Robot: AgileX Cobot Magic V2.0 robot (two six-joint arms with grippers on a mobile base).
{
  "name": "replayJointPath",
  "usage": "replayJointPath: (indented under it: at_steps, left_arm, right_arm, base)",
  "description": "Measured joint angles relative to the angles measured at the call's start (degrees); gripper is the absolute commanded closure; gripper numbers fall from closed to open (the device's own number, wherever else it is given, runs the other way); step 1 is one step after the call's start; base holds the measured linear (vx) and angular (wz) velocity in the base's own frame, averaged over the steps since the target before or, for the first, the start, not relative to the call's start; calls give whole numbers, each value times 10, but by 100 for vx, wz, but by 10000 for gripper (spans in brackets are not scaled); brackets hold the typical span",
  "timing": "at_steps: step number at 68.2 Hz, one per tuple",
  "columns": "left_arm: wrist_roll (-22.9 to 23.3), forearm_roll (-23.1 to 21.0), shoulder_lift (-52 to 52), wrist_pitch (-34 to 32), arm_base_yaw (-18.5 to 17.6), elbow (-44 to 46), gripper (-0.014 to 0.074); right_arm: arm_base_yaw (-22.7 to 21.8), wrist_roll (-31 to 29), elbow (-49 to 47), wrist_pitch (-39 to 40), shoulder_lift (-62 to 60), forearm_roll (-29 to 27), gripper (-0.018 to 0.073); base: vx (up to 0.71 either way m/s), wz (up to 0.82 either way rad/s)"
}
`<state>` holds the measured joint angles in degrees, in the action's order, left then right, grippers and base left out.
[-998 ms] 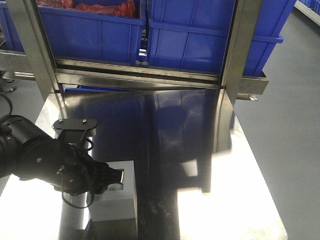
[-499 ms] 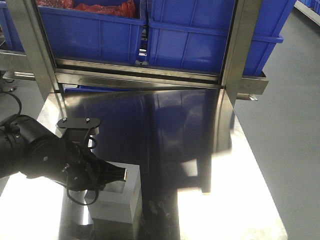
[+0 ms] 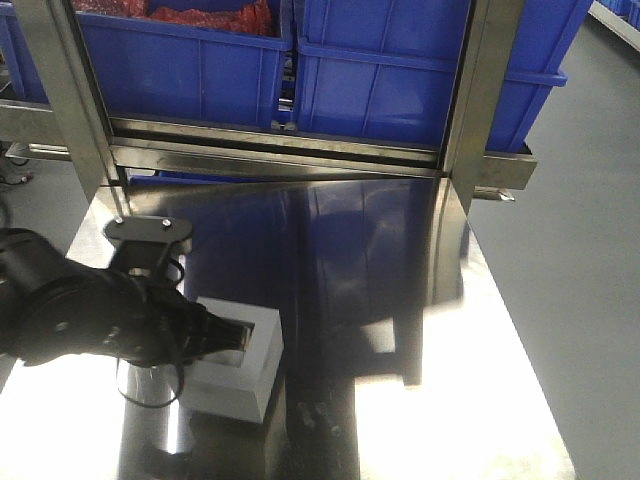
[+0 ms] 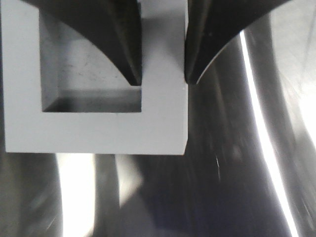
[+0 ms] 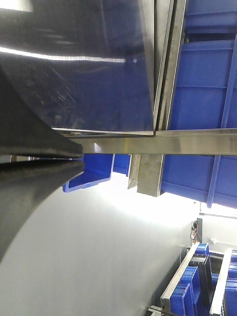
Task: Sort gray base to blue bin
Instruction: 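Close the left gripper on the gray block's rim, then lift the gray block off the table with the left gripper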
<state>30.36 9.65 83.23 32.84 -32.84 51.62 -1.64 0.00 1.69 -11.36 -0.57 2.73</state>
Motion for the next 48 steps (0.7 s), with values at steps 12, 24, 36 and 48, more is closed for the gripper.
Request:
replayJointPath:
  at_steps: [12,24,36,48]
  left_arm:
    - [0,27,-88,-51,0,-64,603]
    - [0,37,-209,-106,0,-146,603]
    - [0,39,-356,-157,0,-232,603]
    - [0,39,-505,-172,0,-305,603]
  right_arm:
    - [0,0,0,0,0,0,564]
    - [0,0,0,0,0,0,564]
    - [0,0,0,0,0,0,564]
    - [0,0,0,0,0,0,564]
  base:
    - [0,0]
    - [0,0]
    - [0,0]
    - [0,0]
